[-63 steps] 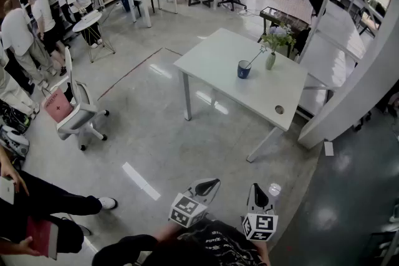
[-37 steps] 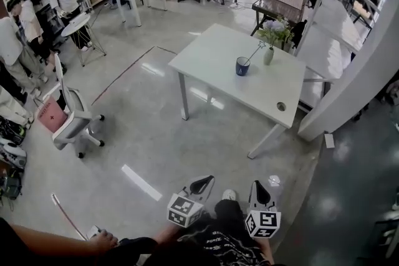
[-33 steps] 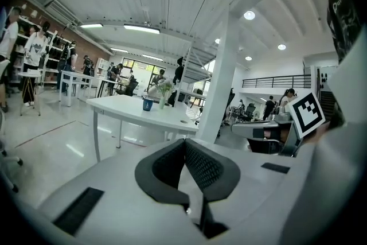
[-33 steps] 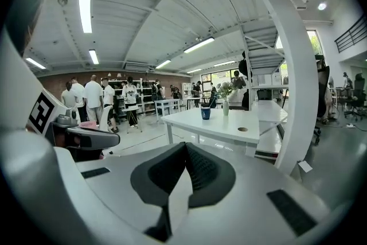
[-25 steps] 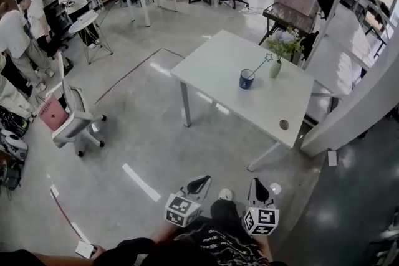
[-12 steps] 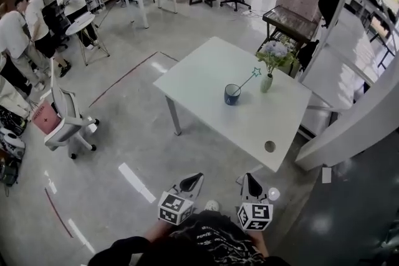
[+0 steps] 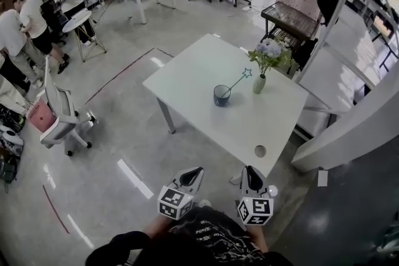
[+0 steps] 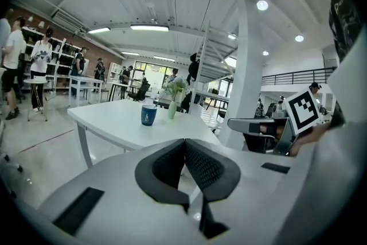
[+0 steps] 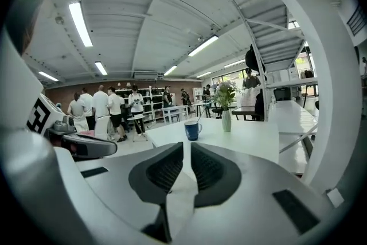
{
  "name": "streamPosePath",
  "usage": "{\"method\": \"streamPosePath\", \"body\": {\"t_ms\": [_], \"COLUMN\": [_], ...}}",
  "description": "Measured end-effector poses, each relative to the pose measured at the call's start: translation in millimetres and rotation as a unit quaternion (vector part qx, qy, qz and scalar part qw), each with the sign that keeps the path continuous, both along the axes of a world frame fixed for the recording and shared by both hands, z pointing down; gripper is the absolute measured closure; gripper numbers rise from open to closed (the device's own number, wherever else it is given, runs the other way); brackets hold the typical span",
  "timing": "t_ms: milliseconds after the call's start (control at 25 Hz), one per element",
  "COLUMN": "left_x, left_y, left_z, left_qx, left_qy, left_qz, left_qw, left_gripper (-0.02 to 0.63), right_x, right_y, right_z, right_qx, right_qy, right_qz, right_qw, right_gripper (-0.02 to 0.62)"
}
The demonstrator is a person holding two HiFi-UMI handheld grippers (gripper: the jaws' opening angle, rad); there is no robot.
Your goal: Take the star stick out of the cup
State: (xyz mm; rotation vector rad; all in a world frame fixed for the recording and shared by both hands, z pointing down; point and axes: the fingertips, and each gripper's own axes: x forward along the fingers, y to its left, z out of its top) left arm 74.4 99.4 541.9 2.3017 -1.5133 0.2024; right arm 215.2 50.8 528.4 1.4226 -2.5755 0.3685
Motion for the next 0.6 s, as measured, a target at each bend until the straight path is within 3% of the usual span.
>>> {"method": "streamPosePath", "body": {"t_ms": [80,120,360,600], "left_x": [0,0,-8,-19], "left_y": [-9,-12,-25,-50], "left_z": [3,4,17,17], "left_qx": [-0.002,-0.002,-0.011,-0.013], "left_qy": [-0.004,-0.007,-0.008,0.004], "left_qz": [-0.002,-0.003,-0.011,-0.007], "left_qw": [1.0,1.0,0.9998,0.9999], "left_gripper": [0.586,0.586,0.586,0.586], "right_x": [-3,-4,-10,-18], "right_y": [-5,-7,-24,-46], "right_z": [4,7,15,7], "right_qx": [-0.007,-0.01,-0.022,-0.02], "right_qy": [-0.005,-0.005,-0.013,-0.017], "right_qz": [-0.011,-0.014,-0.022,-0.013], "right_qw": [1.0,1.0,0.999,1.0], "right_gripper": [0.475,0.454,0.37,0.351]}}
